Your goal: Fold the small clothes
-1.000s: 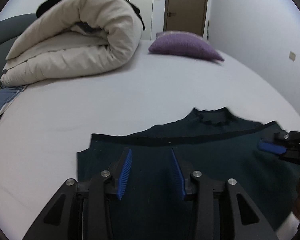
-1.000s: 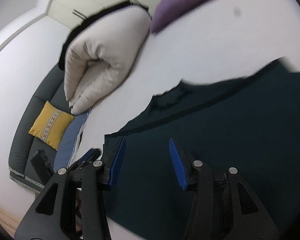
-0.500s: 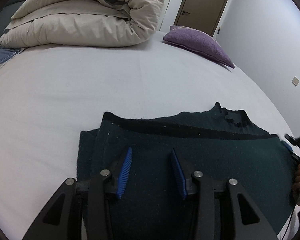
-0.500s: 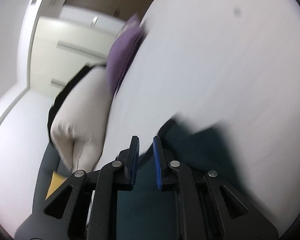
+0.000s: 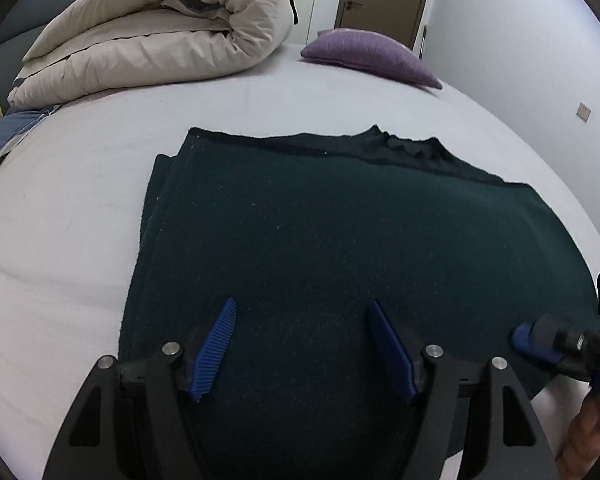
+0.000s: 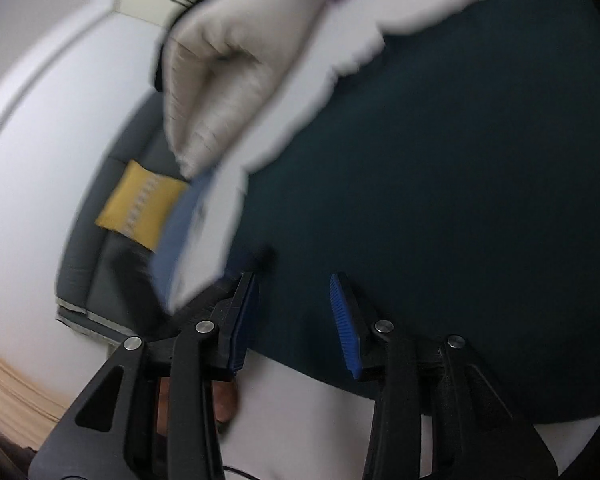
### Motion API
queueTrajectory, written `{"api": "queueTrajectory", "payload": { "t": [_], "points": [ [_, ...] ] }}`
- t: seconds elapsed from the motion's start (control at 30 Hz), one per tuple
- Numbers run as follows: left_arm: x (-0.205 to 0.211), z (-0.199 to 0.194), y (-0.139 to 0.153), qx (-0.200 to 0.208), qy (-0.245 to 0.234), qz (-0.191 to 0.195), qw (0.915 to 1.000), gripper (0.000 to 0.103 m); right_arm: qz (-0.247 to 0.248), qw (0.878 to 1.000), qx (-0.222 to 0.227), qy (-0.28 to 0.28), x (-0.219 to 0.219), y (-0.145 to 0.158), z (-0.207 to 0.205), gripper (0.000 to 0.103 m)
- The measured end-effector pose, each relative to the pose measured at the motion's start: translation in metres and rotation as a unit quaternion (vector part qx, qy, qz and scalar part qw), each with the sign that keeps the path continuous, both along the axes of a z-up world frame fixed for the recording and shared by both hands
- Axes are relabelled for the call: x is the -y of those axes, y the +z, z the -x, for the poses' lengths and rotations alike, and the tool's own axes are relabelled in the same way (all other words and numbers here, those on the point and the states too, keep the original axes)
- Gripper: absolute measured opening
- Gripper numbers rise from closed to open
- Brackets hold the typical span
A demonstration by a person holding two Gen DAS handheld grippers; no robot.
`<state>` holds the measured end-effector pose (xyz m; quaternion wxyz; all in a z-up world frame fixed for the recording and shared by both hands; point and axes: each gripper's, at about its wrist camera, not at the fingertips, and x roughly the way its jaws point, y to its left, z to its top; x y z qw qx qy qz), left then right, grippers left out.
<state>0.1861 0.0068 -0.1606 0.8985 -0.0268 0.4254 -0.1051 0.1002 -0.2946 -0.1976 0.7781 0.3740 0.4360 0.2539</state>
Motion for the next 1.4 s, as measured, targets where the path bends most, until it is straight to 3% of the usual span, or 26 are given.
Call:
{"api": "queueTrajectory", "payload": {
  "t": [0.1,0.33,0.53,0.63,0.77,0.97,1.2,1.4],
  "points": [
    [0.000,-0.001,-0.004,0.000,-0.003,-0.001,1.0000,0.074,-0.047,0.997,-0.001,-0.057,0.032,-0.011,0.004,0.027],
    [0.000,0.002,-0.006,0.007,-0.004,-0.004,1.0000,0.074,-0.034,0.975,0.018,-0.220,0.155,-0.004,0.057,0.026],
    [0.002,0.002,-0.006,0.008,-0.005,-0.007,0.9999,0.075,0.001,0.945,0.010,-0.326,0.242,0.018,0.108,0.032],
    [0.003,0.002,-0.006,0.010,-0.006,-0.012,0.9999,0.075,0.016,0.939,0.010,-0.345,0.254,0.026,0.130,0.046],
    [0.004,0.002,-0.006,0.011,-0.006,-0.015,0.9998,0.076,0.026,0.940,0.015,-0.338,0.240,0.036,0.140,0.055],
    [0.004,0.002,-0.006,0.012,-0.006,-0.017,0.9998,0.076,0.043,0.952,0.013,-0.304,0.224,0.051,0.161,0.055],
    [0.003,0.002,-0.006,0.011,-0.008,-0.012,0.9998,0.076,0.032,0.966,0.019,-0.257,0.196,0.066,0.156,0.055],
    [-0.015,0.003,0.002,0.002,-0.021,0.048,0.9986,0.074,0.019,0.982,0.020,-0.186,0.151,0.069,0.142,0.055]
  ]
}}
